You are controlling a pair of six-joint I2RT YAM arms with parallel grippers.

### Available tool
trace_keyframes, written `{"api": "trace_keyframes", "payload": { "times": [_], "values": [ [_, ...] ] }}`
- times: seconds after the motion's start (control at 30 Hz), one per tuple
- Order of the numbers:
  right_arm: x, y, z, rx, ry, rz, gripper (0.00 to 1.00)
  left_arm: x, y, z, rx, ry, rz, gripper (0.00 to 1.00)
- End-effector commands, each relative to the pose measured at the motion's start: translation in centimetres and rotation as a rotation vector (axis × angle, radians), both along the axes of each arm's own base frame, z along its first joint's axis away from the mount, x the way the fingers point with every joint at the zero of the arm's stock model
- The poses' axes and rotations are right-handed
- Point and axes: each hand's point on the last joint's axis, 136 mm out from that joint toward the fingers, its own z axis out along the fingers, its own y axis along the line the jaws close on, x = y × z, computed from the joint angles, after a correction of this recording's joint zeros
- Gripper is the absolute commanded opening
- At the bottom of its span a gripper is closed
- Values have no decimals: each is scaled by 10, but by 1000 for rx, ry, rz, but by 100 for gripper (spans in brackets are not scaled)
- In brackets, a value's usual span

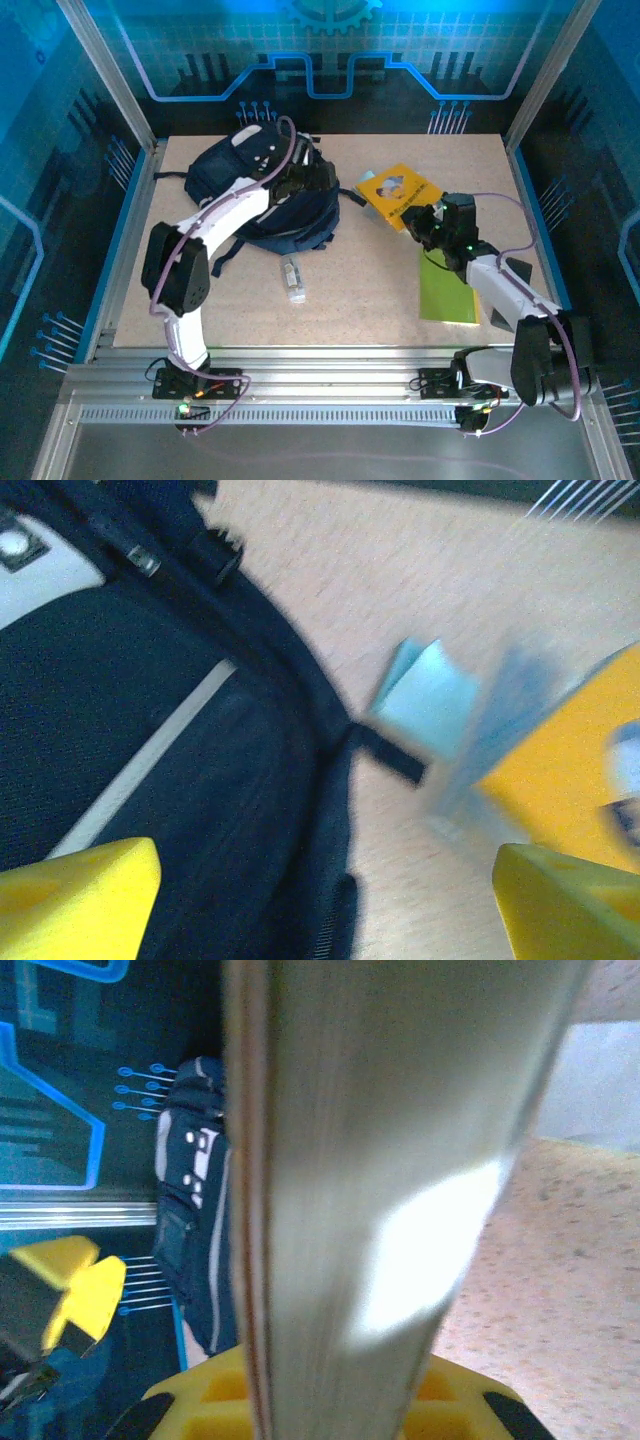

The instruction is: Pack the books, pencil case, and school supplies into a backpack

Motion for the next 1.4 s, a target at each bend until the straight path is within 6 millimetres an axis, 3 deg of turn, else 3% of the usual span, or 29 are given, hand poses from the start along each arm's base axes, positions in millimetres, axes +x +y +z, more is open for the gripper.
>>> {"api": "trace_keyframes", "payload": {
  "times": [0.0,0.27,0.53,0.63,0.73,0.83,0.93,1.0,1.17,1.37],
  "values": [
    [-1,-5,20,-47,-56,68,0,-18,29,-47,268,162,-88,89],
    [-1,-8,22,-43,-66,67,0,-3,35,-91,405,226,-126,91],
    [-6,-10,22,-54,-71,68,0,9,72,-142,396,369,-26,87],
    [-8,-13,23,-72,-76,61,0,2,76,-162,346,454,-30,74],
    [-8,-16,28,-97,-90,58,0,-9,68,-176,294,521,-84,46],
    [-5,-16,41,-130,-114,81,0,-10,61,-176,258,522,-108,26],
    [-2,-15,52,-148,-140,98,0,-4,56,-155,231,479,-110,0],
    [0,-13,57,-147,-153,111,0,3,53,-130,210,419,-112,0],
    [7,-5,58,-131,-159,152,0,17,45,-40,149,254,-121,0],
    [17,6,53,-76,-158,196,0,20,37,47,25,130,-163,0]
  ]
}}
